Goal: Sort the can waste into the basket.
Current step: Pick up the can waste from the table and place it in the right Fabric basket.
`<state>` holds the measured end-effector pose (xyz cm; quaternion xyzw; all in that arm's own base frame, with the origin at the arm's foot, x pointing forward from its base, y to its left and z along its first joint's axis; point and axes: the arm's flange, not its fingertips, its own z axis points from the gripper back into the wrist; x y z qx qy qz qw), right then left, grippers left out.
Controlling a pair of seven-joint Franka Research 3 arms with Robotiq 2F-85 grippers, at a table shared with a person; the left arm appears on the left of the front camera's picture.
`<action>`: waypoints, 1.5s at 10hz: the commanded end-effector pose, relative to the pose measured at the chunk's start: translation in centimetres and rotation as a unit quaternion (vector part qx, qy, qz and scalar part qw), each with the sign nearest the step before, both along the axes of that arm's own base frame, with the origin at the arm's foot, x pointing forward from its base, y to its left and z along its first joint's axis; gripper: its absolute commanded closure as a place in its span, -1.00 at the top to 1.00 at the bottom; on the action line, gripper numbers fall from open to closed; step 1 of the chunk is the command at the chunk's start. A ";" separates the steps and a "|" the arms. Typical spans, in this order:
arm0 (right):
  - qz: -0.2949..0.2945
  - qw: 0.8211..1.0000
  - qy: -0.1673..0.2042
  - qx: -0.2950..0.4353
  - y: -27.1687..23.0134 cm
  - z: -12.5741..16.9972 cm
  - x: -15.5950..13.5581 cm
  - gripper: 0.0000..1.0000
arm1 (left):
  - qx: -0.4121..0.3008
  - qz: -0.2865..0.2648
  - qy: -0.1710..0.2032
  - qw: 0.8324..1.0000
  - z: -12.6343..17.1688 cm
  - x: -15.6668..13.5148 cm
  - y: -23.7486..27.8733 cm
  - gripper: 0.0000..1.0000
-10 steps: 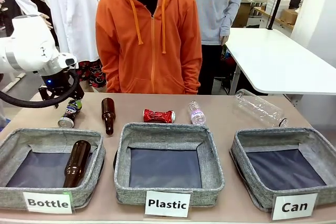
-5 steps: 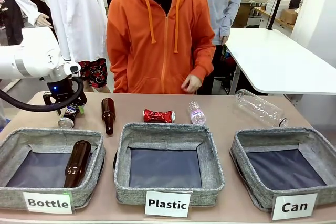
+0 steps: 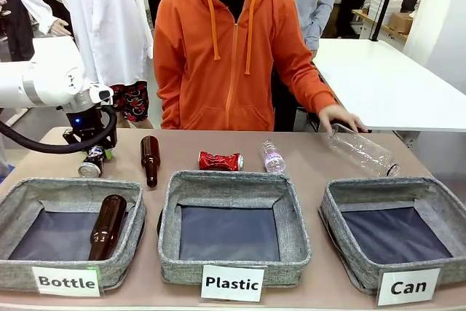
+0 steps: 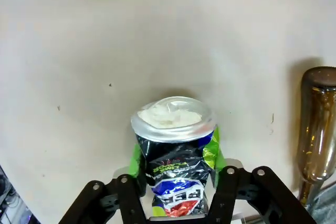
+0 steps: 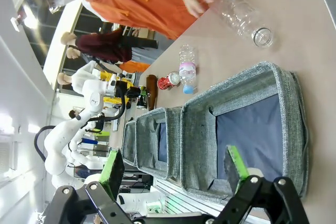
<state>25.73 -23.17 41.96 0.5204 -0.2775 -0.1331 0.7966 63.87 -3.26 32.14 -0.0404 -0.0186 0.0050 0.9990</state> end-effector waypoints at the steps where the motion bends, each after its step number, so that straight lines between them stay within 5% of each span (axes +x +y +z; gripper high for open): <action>1: -0.001 1.000 -0.019 0.004 -0.2 0.2 0.3 1.00 | 0.014 0.002 0.005 1.000 0.3 0.0 -0.2 -1.00; 4: -0.001 1.000 -0.019 0.004 -0.2 0.2 0.3 1.00 | 0.001 -0.011 -0.009 1.000 2.3 -0.9 0.3 -1.00; 6: -0.001 1.000 -0.019 0.004 -0.2 0.2 0.3 1.00 | -0.053 -0.067 -0.066 0.994 9.5 -4.9 1.7 -1.00; 8: -0.001 1.000 -0.019 0.004 -0.2 0.2 0.3 1.00 | -0.098 -0.181 -0.106 0.973 16.1 -11.9 2.6 -1.00; 11: -0.001 1.000 -0.019 0.004 -0.2 0.2 0.3 1.00 | -0.125 -0.457 -0.100 0.875 17.8 -23.1 1.4 -1.00; 12: -0.001 1.000 -0.019 0.004 -0.2 0.2 0.3 1.00 | -0.124 -0.504 -0.132 0.845 17.6 -25.4 0.8 -1.00; 13: -0.001 1.000 -0.019 0.004 -0.2 0.2 0.3 1.00 | -0.128 -0.486 -0.139 0.853 17.1 -25.7 0.4 -1.00; 14: -0.001 1.000 -0.019 0.004 -0.2 0.2 0.3 1.00 | -0.125 -0.430 -0.112 0.887 18.7 -24.0 -0.1 -1.00; 15: -0.001 1.000 -0.019 0.004 -0.2 0.2 0.3 1.00 | -0.128 -0.476 -0.119 0.862 17.8 -26.1 -0.4 -0.22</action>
